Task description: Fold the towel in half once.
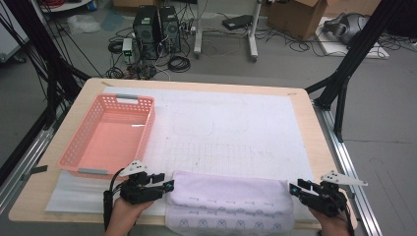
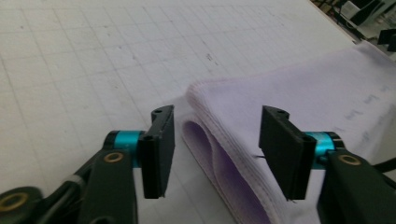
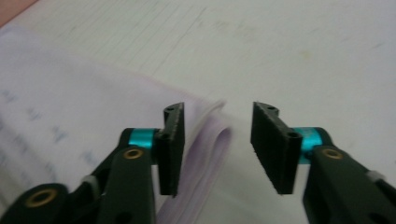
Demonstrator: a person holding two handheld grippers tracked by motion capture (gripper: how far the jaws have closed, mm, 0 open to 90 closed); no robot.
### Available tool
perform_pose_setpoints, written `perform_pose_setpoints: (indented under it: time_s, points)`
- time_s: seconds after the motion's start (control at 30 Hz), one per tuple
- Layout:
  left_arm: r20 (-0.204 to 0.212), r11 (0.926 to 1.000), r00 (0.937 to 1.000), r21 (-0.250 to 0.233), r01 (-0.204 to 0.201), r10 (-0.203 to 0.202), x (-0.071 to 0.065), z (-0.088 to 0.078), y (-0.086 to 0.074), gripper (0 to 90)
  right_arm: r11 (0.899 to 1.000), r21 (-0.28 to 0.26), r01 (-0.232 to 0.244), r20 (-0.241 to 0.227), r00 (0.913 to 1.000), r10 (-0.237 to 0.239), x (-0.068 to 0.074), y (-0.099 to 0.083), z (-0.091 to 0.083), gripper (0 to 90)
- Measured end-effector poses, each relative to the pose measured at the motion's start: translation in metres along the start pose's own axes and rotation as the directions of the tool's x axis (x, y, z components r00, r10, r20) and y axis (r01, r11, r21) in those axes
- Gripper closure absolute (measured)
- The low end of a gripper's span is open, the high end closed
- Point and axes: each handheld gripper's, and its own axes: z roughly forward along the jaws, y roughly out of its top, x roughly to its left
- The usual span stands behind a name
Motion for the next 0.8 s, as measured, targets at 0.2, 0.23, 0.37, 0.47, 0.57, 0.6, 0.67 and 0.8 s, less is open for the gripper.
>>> perform_pose_setpoints:
  time_s: [0.2, 0.23, 0.37, 0.47, 0.57, 0.6, 0.67, 0.8]
  points:
    - [-0.004, 0.9975, 1.0000, 0.070, -0.007, 0.007, -0.001, 0.020, 0.001, 40.0, 0.990, 0.136, 0.034, -0.032, 0.9990, -0.030, 0.003, -0.001, 0.035, 41.3]
    - [0.003, 0.9969, 0.9999, 0.077, -0.015, 0.015, -0.003, 0.023, -0.001, 39.6, 0.990, 0.132, 0.052, -0.020, 0.9986, -0.050, 0.005, 0.000, 0.036, 42.2]
    - [-0.016, 0.9949, 0.9964, 0.058, -0.082, 0.083, -0.011, 0.024, -0.007, 39.9, 0.980, 0.158, 0.118, -0.011, 0.9930, -0.118, 0.011, -0.001, 0.035, 63.0]
    - [-0.037, 0.9893, 0.9897, 0.051, -0.136, 0.138, -0.017, 0.023, -0.013, 61.7, 0.979, 0.163, 0.125, -0.049, 0.9918, -0.118, 0.013, -0.001, 0.034, 78.4]
    - [-0.009, 0.9923, 0.9943, 0.065, -0.106, 0.106, -0.018, 0.024, -0.013, 80.5, 0.980, 0.153, 0.126, -0.063, 0.9911, -0.117, 0.011, -0.001, 0.034, 82.1]
    - [-0.004, 0.9930, 0.9953, 0.068, -0.097, 0.097, -0.017, 0.025, -0.012, 81.2, 0.982, 0.144, 0.124, -0.062, 0.9913, -0.116, 0.010, -0.001, 0.033, 82.7]
    - [-0.006, 0.9962, 0.9973, 0.047, -0.073, 0.074, -0.014, 0.025, -0.006, 82.1, 0.984, 0.111, 0.137, -0.039, 0.9903, -0.134, 0.009, 0.001, 0.032, 83.4]
    - [0.005, 0.9989, 0.9990, 0.013, -0.044, 0.044, -0.010, 0.025, 0.009, 82.2, 0.987, 0.068, 0.148, -0.014, 0.9889, -0.148, 0.006, 0.012, 0.035, 84.3]
